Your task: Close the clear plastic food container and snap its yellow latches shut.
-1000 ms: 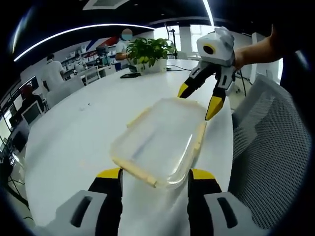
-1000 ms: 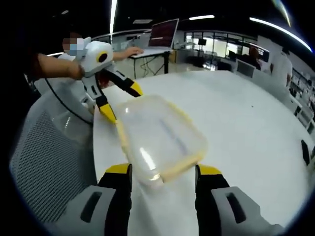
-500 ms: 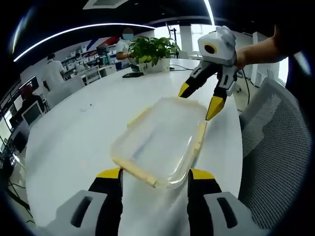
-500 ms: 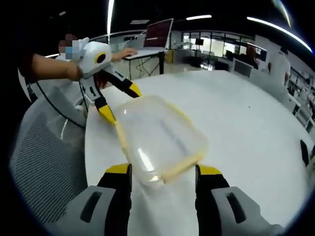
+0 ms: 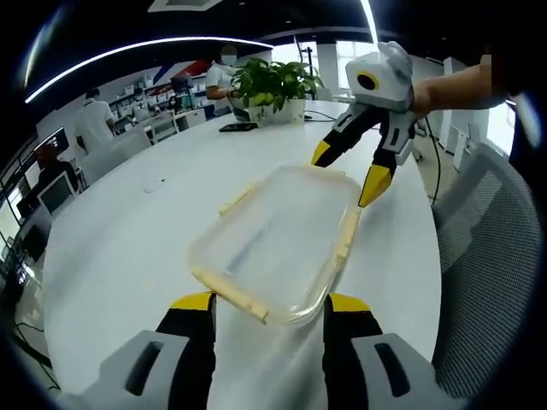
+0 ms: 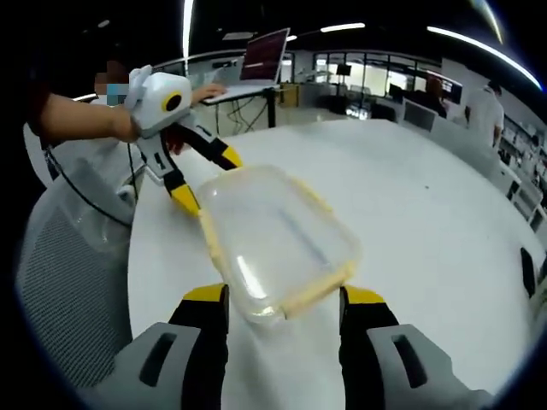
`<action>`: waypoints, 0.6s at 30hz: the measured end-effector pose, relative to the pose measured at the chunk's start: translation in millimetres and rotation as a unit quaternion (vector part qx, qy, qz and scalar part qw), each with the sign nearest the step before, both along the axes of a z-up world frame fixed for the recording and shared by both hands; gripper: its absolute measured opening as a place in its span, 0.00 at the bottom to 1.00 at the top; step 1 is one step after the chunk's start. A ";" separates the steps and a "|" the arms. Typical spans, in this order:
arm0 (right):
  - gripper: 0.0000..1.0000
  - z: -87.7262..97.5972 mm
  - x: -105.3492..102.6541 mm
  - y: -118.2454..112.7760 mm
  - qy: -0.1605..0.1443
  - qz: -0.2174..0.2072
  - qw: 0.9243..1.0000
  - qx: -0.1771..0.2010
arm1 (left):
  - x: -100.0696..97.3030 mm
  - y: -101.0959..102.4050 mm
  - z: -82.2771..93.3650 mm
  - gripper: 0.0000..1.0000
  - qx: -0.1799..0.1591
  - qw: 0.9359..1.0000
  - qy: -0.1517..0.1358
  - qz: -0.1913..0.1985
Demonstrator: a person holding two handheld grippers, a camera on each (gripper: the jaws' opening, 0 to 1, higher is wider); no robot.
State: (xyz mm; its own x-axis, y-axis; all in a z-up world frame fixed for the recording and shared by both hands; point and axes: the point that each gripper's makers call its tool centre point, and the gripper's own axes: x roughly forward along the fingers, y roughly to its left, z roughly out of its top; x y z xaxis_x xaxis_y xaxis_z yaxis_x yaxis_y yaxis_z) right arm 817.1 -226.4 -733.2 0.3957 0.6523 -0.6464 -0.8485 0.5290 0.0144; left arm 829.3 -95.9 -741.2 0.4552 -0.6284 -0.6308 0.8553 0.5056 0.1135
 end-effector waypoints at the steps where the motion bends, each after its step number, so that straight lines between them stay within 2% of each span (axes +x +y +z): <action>1: 0.48 0.1 2.7 0.1 0.001 0.001 1.000 -0.001 | 2.4 0.1 -0.5 0.44 0.002 1.000 0.000 0.001; 13: 0.49 0.3 28.0 1.7 0.003 0.002 1.000 -0.009 | 27.7 1.3 -0.3 0.44 0.006 1.000 0.004 0.010; 18: 0.49 -0.2 29.4 0.7 0.004 -0.001 1.000 -0.008 | 28.5 0.9 -0.5 0.44 0.005 1.000 0.005 0.009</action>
